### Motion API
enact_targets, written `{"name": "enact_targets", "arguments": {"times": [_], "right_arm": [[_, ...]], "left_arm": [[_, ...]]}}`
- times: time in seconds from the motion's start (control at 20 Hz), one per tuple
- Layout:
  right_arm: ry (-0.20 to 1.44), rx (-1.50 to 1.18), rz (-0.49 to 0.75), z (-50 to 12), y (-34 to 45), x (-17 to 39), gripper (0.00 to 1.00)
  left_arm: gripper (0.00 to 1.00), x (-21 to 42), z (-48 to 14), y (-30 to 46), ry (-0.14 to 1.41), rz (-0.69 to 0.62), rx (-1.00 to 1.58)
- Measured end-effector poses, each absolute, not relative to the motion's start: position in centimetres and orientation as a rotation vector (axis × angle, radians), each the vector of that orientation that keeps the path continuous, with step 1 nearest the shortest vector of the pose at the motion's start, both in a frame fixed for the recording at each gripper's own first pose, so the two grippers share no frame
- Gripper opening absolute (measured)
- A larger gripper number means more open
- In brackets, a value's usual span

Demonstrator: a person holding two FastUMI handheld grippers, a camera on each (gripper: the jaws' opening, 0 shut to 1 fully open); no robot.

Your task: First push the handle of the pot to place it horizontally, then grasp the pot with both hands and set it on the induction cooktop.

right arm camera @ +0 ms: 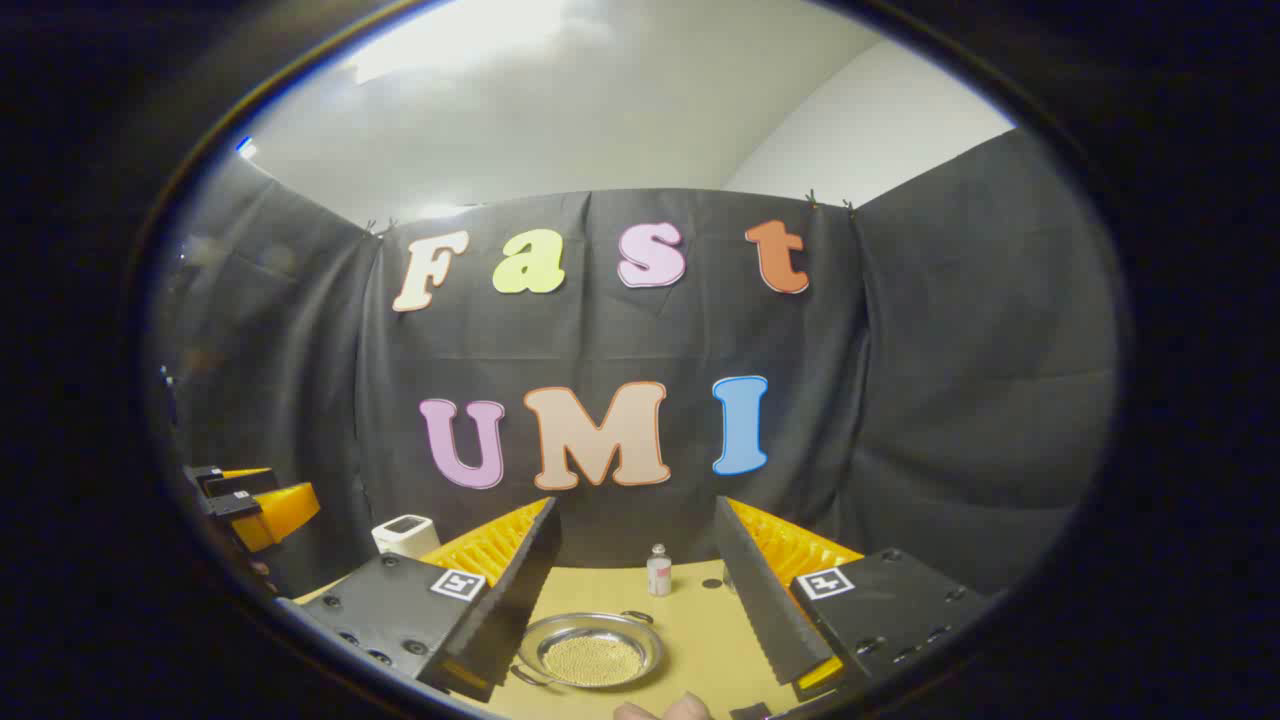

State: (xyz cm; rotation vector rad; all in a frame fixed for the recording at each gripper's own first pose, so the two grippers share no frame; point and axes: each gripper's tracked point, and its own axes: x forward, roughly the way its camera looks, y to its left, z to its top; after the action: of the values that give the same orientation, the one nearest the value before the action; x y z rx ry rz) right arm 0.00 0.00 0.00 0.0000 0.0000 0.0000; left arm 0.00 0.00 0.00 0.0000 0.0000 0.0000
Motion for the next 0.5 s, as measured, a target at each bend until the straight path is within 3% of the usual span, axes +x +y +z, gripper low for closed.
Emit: {"name": "enact_targets", "arguments": {"times": [0.05, 0.15, 0.5], "right_arm": [[-0.001, 0.0, 0.003, 0.01, -0.14, 0.0, 0.95], [-0.001, -0.004, 0.015, 0.0, -0.16, 0.06, 0.96], [0.012, -0.01, 0.035, -0.44, -0.25, 0.01, 0.95]], "left_arm": [[0.9, -0.09, -0.2, -0.33, 0.004, -0.001, 0.001], [0.94, -0.2, -0.1, -0.8, 0.001, -0.005, 0.001], [0.9, -0.49, 0.05, -1.31, 0.003, -0.003, 0.013]]}}
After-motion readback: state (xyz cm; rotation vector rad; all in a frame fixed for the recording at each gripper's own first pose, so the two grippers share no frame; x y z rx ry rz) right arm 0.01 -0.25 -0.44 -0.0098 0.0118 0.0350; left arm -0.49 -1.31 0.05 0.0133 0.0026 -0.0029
